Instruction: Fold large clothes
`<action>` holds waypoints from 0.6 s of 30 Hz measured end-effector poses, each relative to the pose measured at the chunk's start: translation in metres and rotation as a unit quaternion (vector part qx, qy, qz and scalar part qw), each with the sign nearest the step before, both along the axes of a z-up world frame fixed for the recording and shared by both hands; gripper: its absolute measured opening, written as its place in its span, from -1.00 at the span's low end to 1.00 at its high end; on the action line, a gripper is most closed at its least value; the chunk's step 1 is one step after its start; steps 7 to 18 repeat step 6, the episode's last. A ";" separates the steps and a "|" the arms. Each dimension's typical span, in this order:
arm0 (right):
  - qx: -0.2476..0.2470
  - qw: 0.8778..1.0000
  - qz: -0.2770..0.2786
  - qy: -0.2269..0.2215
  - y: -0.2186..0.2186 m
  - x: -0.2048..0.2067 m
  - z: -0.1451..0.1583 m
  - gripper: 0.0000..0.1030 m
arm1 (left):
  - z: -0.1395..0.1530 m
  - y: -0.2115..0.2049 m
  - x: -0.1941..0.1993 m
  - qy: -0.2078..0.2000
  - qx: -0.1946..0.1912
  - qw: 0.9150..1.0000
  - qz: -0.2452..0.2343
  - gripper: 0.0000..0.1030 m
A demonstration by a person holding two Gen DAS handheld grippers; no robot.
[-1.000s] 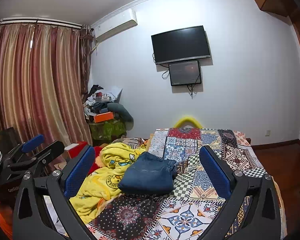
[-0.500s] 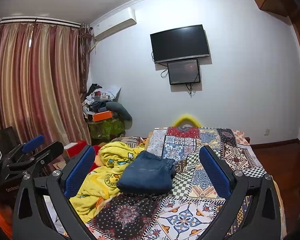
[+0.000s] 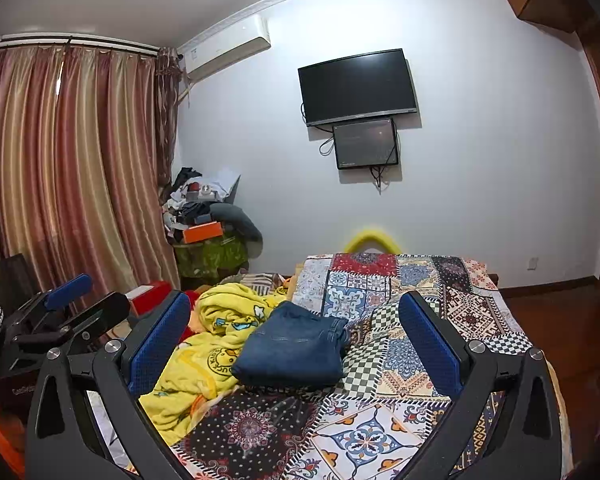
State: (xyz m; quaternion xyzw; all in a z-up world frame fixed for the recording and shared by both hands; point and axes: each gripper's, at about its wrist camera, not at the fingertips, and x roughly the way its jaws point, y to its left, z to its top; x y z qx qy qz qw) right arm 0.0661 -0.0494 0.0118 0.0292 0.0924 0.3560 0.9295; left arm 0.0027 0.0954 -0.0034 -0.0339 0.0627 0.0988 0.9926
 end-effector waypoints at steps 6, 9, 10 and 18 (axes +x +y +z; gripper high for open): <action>0.001 1.000 0.000 0.001 0.000 0.001 0.000 1.00 | 0.000 0.003 0.002 0.001 -0.009 1.000 -0.006 0.99; 0.001 1.000 0.000 0.001 0.000 0.001 0.000 1.00 | 0.000 0.003 0.002 0.001 -0.009 1.000 -0.006 0.99; 0.001 1.000 0.000 0.001 0.000 0.001 0.000 1.00 | 0.000 0.003 0.002 0.001 -0.009 1.000 -0.006 0.99; 0.001 1.000 0.000 0.001 0.000 0.001 0.000 1.00 | 0.000 0.003 0.002 0.001 -0.009 1.000 -0.006 0.99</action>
